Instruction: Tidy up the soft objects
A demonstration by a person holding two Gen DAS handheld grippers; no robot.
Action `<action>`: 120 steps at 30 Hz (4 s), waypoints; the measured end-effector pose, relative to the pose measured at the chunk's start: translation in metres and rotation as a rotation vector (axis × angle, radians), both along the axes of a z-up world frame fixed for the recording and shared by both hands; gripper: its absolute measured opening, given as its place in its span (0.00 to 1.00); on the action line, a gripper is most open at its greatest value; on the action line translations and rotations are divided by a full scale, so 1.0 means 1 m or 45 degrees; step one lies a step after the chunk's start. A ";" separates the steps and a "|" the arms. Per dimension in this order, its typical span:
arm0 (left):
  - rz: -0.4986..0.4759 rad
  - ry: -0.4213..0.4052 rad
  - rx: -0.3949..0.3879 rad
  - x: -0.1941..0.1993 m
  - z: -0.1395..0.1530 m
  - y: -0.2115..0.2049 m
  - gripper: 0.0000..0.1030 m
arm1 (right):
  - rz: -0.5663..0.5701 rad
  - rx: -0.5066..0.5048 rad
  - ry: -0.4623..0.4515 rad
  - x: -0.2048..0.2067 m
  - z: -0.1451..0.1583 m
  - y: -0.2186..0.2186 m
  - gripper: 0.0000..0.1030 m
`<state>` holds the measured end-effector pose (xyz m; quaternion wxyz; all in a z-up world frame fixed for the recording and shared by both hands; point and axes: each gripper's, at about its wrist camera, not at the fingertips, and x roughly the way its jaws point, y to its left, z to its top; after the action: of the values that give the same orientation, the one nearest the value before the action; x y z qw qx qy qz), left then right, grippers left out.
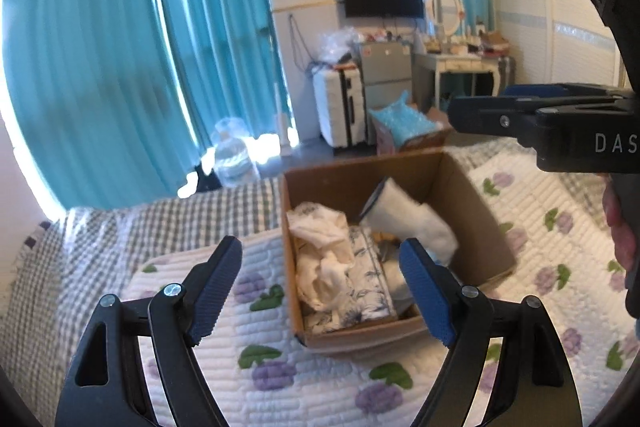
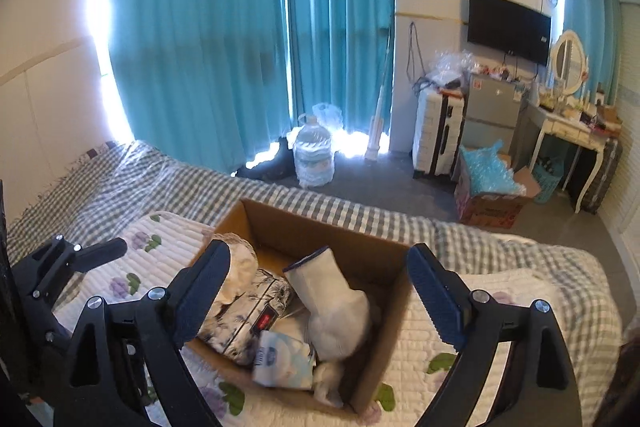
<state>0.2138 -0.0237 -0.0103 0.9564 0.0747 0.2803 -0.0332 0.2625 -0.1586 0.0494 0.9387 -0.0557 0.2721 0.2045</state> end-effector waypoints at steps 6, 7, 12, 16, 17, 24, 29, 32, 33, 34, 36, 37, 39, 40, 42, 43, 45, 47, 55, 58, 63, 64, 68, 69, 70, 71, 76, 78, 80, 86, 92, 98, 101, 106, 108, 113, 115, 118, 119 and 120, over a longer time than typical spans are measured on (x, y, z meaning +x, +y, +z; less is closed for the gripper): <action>0.006 -0.181 -0.016 -0.061 0.068 -0.004 0.80 | -0.034 -0.003 -0.134 -0.061 0.067 -0.022 0.88; 0.006 -0.222 -0.020 -0.072 0.080 -0.005 0.82 | -0.041 -0.001 -0.164 -0.073 0.079 -0.026 0.88; 0.022 -0.453 -0.051 -0.131 0.133 -0.003 1.00 | -0.086 0.030 -0.322 -0.141 0.132 -0.045 0.98; 0.036 -0.555 -0.066 -0.165 0.150 -0.005 1.00 | -0.094 0.095 -0.412 -0.186 0.147 -0.060 1.00; 0.042 -0.571 -0.063 -0.171 0.150 -0.006 1.00 | -0.096 0.103 -0.429 -0.195 0.146 -0.062 1.00; 0.086 -0.615 -0.062 -0.188 0.115 -0.004 1.00 | -0.162 0.133 -0.463 -0.224 0.098 -0.073 1.00; 0.141 -0.544 -0.130 -0.172 0.064 0.005 1.00 | -0.220 0.162 -0.404 -0.207 0.034 -0.075 1.00; 0.158 -0.504 -0.104 -0.160 0.034 0.007 1.00 | -0.229 0.126 -0.334 -0.187 -0.004 -0.072 1.00; 0.159 -0.490 -0.085 -0.156 0.025 0.007 1.00 | -0.225 0.126 -0.321 -0.182 -0.010 -0.071 1.00; 0.165 -0.458 -0.072 -0.148 0.015 0.008 1.00 | -0.225 0.125 -0.312 -0.177 -0.018 -0.069 1.00; 0.169 -0.411 -0.085 -0.143 0.006 0.012 1.00 | -0.229 0.116 -0.299 -0.171 -0.028 -0.068 1.00; 0.168 -0.385 -0.102 -0.139 0.001 0.014 1.00 | -0.226 0.115 -0.298 -0.169 -0.032 -0.067 1.00; 0.163 -0.361 -0.113 -0.139 -0.004 0.015 1.00 | -0.229 0.103 -0.289 -0.166 -0.038 -0.064 1.00; 0.167 -0.355 -0.106 -0.139 -0.006 0.015 1.00 | -0.230 0.098 -0.279 -0.164 -0.041 -0.063 1.00; 0.172 -0.348 -0.102 -0.140 -0.006 0.015 1.00 | -0.227 0.095 -0.265 -0.162 -0.046 -0.061 1.00; 0.170 -0.342 -0.112 -0.141 -0.005 0.015 1.00 | -0.226 0.090 -0.259 -0.162 -0.047 -0.059 1.00; 0.163 -0.340 -0.122 -0.144 -0.004 0.015 1.00 | -0.225 0.087 -0.256 -0.161 -0.047 -0.057 1.00; 0.164 -0.346 -0.119 -0.144 -0.004 0.016 1.00 | -0.222 0.090 -0.258 -0.162 -0.047 -0.057 1.00; 0.164 -0.336 -0.145 -0.142 -0.005 0.020 1.00 | -0.230 0.097 -0.246 -0.160 -0.046 -0.057 1.00; 0.163 -0.330 -0.147 -0.141 -0.006 0.021 1.00 | -0.227 0.096 -0.243 -0.160 -0.047 -0.057 1.00; 0.160 -0.324 -0.149 -0.141 -0.007 0.021 1.00 | -0.227 0.100 -0.234 -0.161 -0.048 -0.058 1.00; 0.158 -0.323 -0.150 -0.141 -0.007 0.021 1.00 | -0.227 0.101 -0.236 -0.160 -0.047 -0.058 1.00; 0.160 -0.315 -0.151 -0.141 -0.008 0.022 1.00 | -0.231 0.103 -0.233 -0.160 -0.048 -0.058 1.00; 0.158 -0.312 -0.152 -0.141 -0.008 0.022 1.00 | -0.232 0.105 -0.235 -0.160 -0.048 -0.058 1.00; 0.156 -0.314 -0.150 -0.141 -0.007 0.021 1.00 | -0.233 0.107 -0.236 -0.160 -0.047 -0.057 1.00; 0.154 -0.318 -0.148 -0.141 -0.007 0.020 1.00 | -0.231 0.108 -0.236 -0.160 -0.047 -0.058 1.00; 0.151 -0.315 -0.145 -0.142 -0.007 0.019 1.00 | -0.233 0.107 -0.243 -0.162 -0.047 -0.056 1.00; 0.150 -0.318 -0.147 -0.143 -0.007 0.019 1.00 | -0.233 0.110 -0.244 -0.164 -0.047 -0.055 1.00; 0.149 -0.318 -0.148 -0.143 -0.007 0.020 1.00 | -0.235 0.108 -0.248 -0.164 -0.048 -0.054 1.00; 0.148 -0.321 -0.138 -0.145 -0.007 0.019 1.00 | -0.235 0.111 -0.248 -0.165 -0.048 -0.054 1.00; 0.156 -0.319 -0.138 -0.144 -0.007 0.021 1.00 | -0.237 0.109 -0.236 -0.165 -0.049 -0.053 1.00; 0.151 -0.322 -0.140 -0.145 -0.009 0.021 1.00 | -0.242 0.105 -0.237 -0.164 -0.050 -0.052 1.00; 0.152 -0.320 -0.138 -0.145 -0.009 0.022 1.00 | -0.246 0.104 -0.232 -0.164 -0.048 -0.052 1.00; 0.153 -0.324 -0.135 -0.145 -0.010 0.021 1.00 | -0.247 0.102 -0.233 -0.163 -0.048 -0.052 1.00; 0.152 -0.322 -0.134 -0.145 -0.010 0.021 1.00 | -0.247 0.102 -0.230 -0.163 -0.048 -0.052 1.00; 0.153 -0.320 -0.135 -0.144 -0.011 0.022 1.00 | -0.246 0.103 -0.225 -0.163 -0.048 -0.052 1.00; 0.155 -0.318 -0.133 -0.143 -0.012 0.023 1.00 | -0.246 0.102 -0.223 -0.163 -0.049 -0.052 1.00; 0.153 -0.312 -0.135 -0.143 -0.013 0.023 1.00 | -0.246 0.101 -0.217 -0.163 -0.050 -0.052 1.00; 0.152 -0.310 -0.136 -0.143 -0.013 0.023 1.00 | -0.246 0.103 -0.217 -0.163 -0.050 -0.051 1.00; 0.150 -0.311 -0.135 -0.143 -0.013 0.023 1.00 | -0.247 0.103 -0.216 -0.163 -0.050 -0.051 1.00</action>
<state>0.0707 -0.0011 -0.0232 0.9863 0.0110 0.1635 0.0176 0.0996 -0.2091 -0.0003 0.9751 -0.0084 0.1874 0.1181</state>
